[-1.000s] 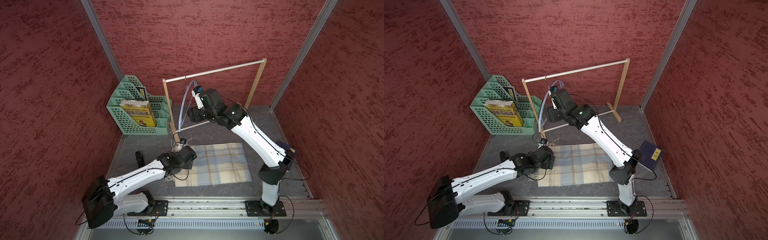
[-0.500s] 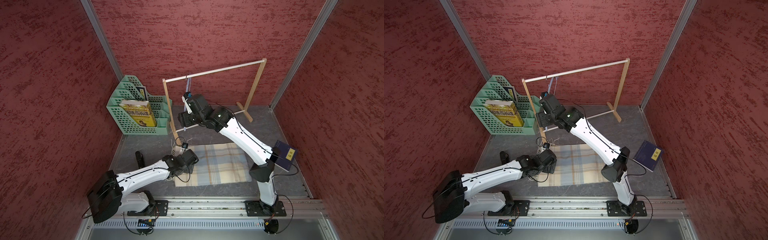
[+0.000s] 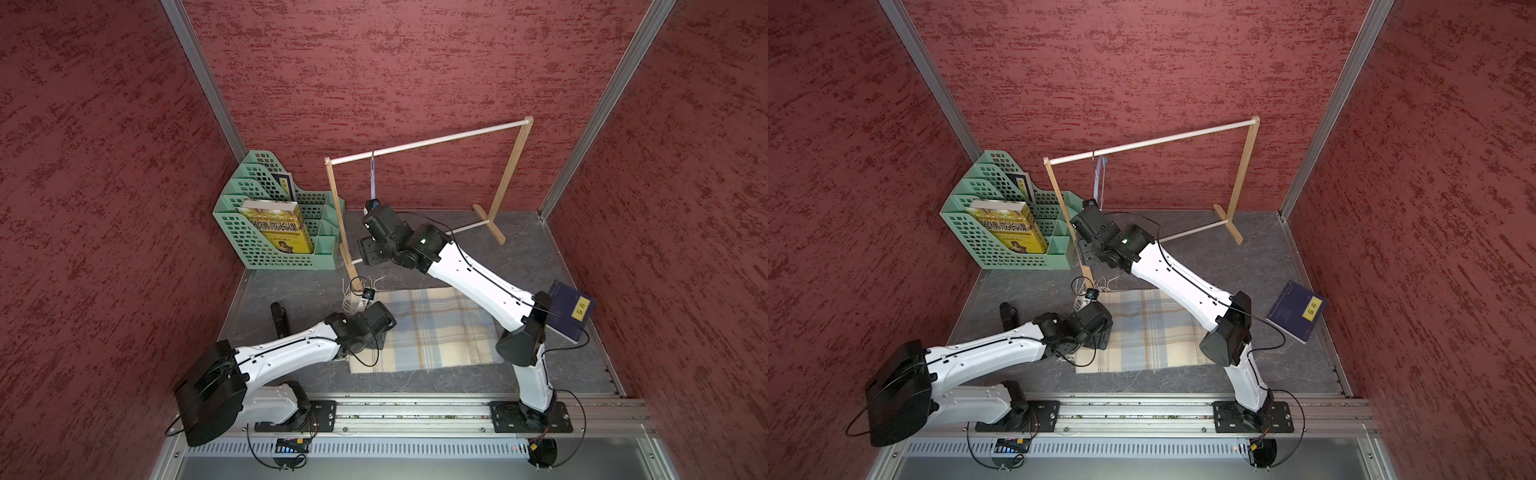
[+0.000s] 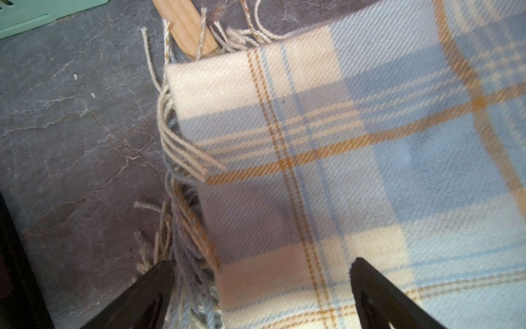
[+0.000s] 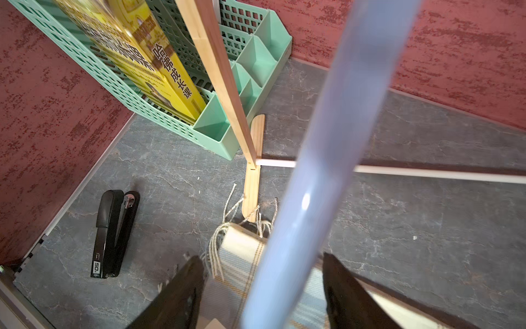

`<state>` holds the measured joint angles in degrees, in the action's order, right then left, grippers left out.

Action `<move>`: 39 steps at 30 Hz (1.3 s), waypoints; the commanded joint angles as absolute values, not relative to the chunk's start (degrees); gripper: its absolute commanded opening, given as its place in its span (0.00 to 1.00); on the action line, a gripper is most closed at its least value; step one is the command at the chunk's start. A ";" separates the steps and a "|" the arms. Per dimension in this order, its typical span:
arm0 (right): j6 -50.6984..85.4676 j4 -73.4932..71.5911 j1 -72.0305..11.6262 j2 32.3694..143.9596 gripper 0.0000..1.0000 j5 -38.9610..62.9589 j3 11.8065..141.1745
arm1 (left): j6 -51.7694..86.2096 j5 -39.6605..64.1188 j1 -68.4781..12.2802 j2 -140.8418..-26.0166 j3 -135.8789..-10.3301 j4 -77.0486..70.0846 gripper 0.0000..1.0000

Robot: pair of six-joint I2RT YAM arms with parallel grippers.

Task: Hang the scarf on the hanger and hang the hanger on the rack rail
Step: Pick up the hanger from the clothesline.

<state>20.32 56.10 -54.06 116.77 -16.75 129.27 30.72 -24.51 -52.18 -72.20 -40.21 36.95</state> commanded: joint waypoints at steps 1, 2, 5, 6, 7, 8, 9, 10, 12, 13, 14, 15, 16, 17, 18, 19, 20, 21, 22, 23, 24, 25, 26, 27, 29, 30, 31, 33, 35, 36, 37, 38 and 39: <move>21.19 56.43 -55.12 112.80 0.68 -21.15 127.69 | 31.59 -25.22 -52.21 -71.23 -39.56 35.87 1.00; 21.33 56.28 -55.25 112.34 0.67 -21.65 126.99 | 31.56 -25.17 -52.21 -71.15 -39.55 35.87 1.00; 21.88 55.80 -55.52 111.14 0.64 -22.83 124.75 | 31.56 -25.21 -52.21 -70.93 -39.38 35.86 1.00; 21.98 55.62 -55.53 110.84 0.63 -23.23 123.97 | 31.48 -25.25 -52.14 -71.01 -39.30 35.83 1.00; 22.12 55.37 -55.55 110.56 0.62 -23.75 123.28 | 31.43 -25.23 -52.20 -71.06 -39.24 35.84 1.00; 22.12 55.11 -55.55 110.41 0.61 -24.22 122.63 | 31.38 -25.30 -52.21 -71.14 -39.20 35.79 1.00; 22.10 54.85 -55.50 110.39 0.60 -24.69 122.13 | 31.42 -25.36 -52.21 -71.19 -39.20 35.78 1.00; 21.94 54.71 -55.48 110.47 0.59 -25.20 121.89 | 31.38 -25.32 -52.21 -71.15 -39.12 35.84 1.00; 21.53 54.54 -55.48 110.83 0.58 -26.51 121.97 | 31.38 -25.31 -52.21 -71.17 -39.05 35.92 1.00; 21.03 54.38 -55.51 110.91 0.57 -27.40 122.08 | 31.46 -25.40 -52.21 -71.12 -39.03 35.90 1.00; 20.47 54.26 -55.54 110.94 0.57 -28.25 122.16 | 31.46 -25.43 -52.19 -70.99 -38.96 35.99 1.00; 19.96 54.01 -55.48 110.95 0.56 -29.15 122.17 | 31.53 -25.48 -52.19 -70.83 -38.87 36.14 1.00; 19.53 53.83 -55.46 110.92 0.56 -30.23 122.24 | 31.63 -25.61 -52.21 -70.66 -38.81 36.28 1.00; 19.11 53.75 -55.43 110.78 0.55 -31.54 122.33 | 31.77 -25.76 -52.16 -70.33 -38.72 36.54 1.00; 18.82 53.66 -55.43 110.49 0.53 -32.11 122.36 | 31.88 -25.87 -52.20 -70.12 -38.61 36.75 1.00; 18.60 53.58 -55.39 110.32 0.51 -32.50 122.37 | 32.04 -25.99 -52.21 -69.79 -38.52 36.88 1.00; 18.40 53.53 -55.43 110.11 0.49 -32.70 122.30 | 32.19 -26.14 -52.21 -69.45 -38.42 37.10 1.00; 18.26 53.48 -55.46 109.94 0.47 -32.70 122.26 | 32.32 -26.23 -52.21 -69.14 -38.33 37.22 1.00; 18.26 53.44 -55.39 109.76 0.45 -32.65 122.18 | 32.41 -26.27 -52.19 -68.84 -38.20 37.30 1.00; 18.26 53.39 -55.41 109.58 0.43 -32.57 121.98 | 32.49 -26.28 -52.18 -68.56 -38.15 37.36 1.00; 18.23 53.29 -55.43 109.52 0.40 -32.38 121.73 | 32.54 -26.28 -52.20 -68.36 -38.08 37.35 1.00; 18.30 53.19 -55.41 109.44 0.37 -32.30 121.50 | 32.52 -26.31 -52.21 -68.23 -38.06 37.46 1.00; 18.35 53.11 -55.46 109.32 0.33 -32.08 121.18 | 32.56 -26.38 -52.19 -68.13 -38.10 37.47 1.00; 18.36 52.95 -55.39 109.26 0.30 -31.94 120.87 | 32.57 -26.39 -52.20 -68.12 -38.14 37.46 1.00; 18.43 52.54 -55.45 109.32 0.22 -31.56 120.30 | 32.56 -26.37 -52.21 -68.19 -38.28 37.61 1.00; 18.38 52.24 -55.46 109.38 0.20 -31.43 120.06 | 32.53 -26.49 -52.16 -68.25 -38.32 37.69 1.00; 18.30 52.01 -55.46 109.40 0.17 -31.44 119.92 | 32.63 -26.54 -52.16 -68.29 -38.36 37.67 1.00; 18.04 51.67 -55.41 109.62 0.07 -31.41 119.72 | 32.61 -26.69 -52.12 -68.29 -38.47 37.79 1.00; 17.95 51.27 -55.43 109.68 0.00 -31.73 119.44 | 32.61 -26.87 -52.12 -68.29 -38.72 37.92 1.00; 17.79 50.89 -55.40 109.54 0.00 -32.05 119.15 | 32.57 -27.18 -52.12 -68.23 -38.94 37.89 1.00; 17.69 50.35 -55.41 109.34 0.00 -32.45 118.73 | 32.50 -27.53 -52.12 -68.16 -39.29 37.97 1.00; 17.49 49.78 -55.39 109.07 0.00 -33.06 118.17 | 32.29 -27.84 -52.08 -68.06 -39.74 38.03 1.00; 17.22 48.92 -55.43 108.61 0.00 -33.35 117.46 | 32.00 -28.31 -52.04 -67.96 -40.38 38.22 1.00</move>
<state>18.11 51.27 -55.09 111.18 -31.22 118.89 31.68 -26.22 -52.18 -68.88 -38.72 37.65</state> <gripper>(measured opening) 0.144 0.997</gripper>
